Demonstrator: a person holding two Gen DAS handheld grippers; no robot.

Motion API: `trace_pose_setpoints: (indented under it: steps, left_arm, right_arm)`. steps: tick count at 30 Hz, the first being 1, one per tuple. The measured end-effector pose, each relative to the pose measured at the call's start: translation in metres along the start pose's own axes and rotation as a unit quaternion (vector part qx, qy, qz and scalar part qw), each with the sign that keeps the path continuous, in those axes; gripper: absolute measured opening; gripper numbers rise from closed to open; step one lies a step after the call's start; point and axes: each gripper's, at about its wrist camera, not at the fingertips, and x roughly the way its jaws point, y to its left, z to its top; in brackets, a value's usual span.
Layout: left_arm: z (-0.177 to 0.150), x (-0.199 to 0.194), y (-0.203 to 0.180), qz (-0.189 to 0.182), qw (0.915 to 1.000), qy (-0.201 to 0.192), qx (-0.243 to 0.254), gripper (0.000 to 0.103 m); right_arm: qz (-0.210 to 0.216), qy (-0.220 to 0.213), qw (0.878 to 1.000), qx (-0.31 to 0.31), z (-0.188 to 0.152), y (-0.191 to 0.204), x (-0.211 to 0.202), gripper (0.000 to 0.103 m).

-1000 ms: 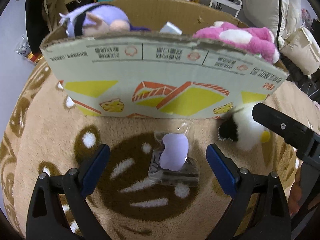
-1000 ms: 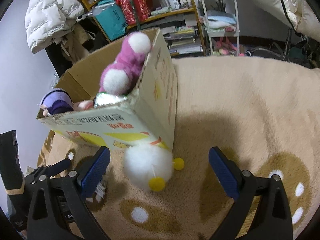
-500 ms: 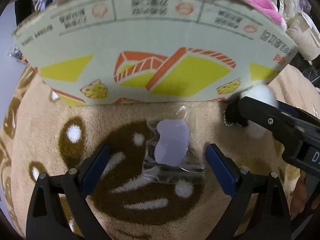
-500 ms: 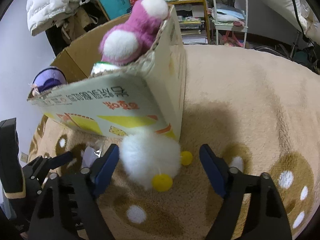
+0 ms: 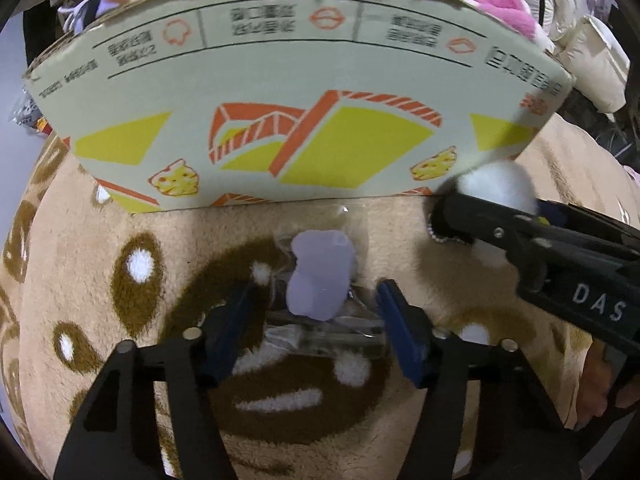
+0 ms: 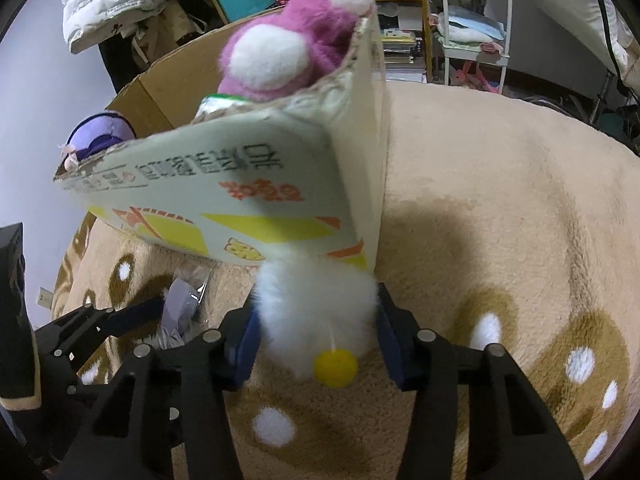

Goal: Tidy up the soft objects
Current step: 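Grasp the white fluffy plush with the right tool while the left tool grasps the clear packet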

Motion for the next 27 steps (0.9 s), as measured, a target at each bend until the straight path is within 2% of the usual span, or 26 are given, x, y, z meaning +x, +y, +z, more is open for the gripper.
trace_pose_setpoints:
  steps: [7, 12, 16, 20, 27]
  left_arm:
    - [0.001, -0.002, 0.007, -0.013, 0.9997, 0.001, -0.020, 0.056]
    - [-0.005, 0.003, 0.013, -0.004, 0.9998, 0.000, -0.018, 0.056]
    - [-0.004, 0.005, 0.015, -0.005, 0.9997, 0.001, -0.023, 0.055]
    - [-0.001, -0.003, 0.003, 0.012, 0.9998, -0.004, -0.014, 0.055]
    - [-0.005, -0.011, 0.006, 0.010, 0.9995, -0.010, -0.028, 0.055]
  right_arm:
    - [-0.004, 0.002, 1.000, -0.006, -0.001, 0.001, 0.003, 0.054]
    - [-0.005, 0.004, 1.000, -0.007, -0.003, 0.003, 0.005, 0.054]
    - [-0.004, 0.001, 1.000, -0.008, -0.003, 0.004, 0.005, 0.050]
    - [-0.008, -0.005, 1.000, -0.018, -0.005, 0.010, 0.003, 0.047]
    - [-0.001, -0.014, 1.000, -0.023, -0.007, 0.015, -0.005, 0.046]
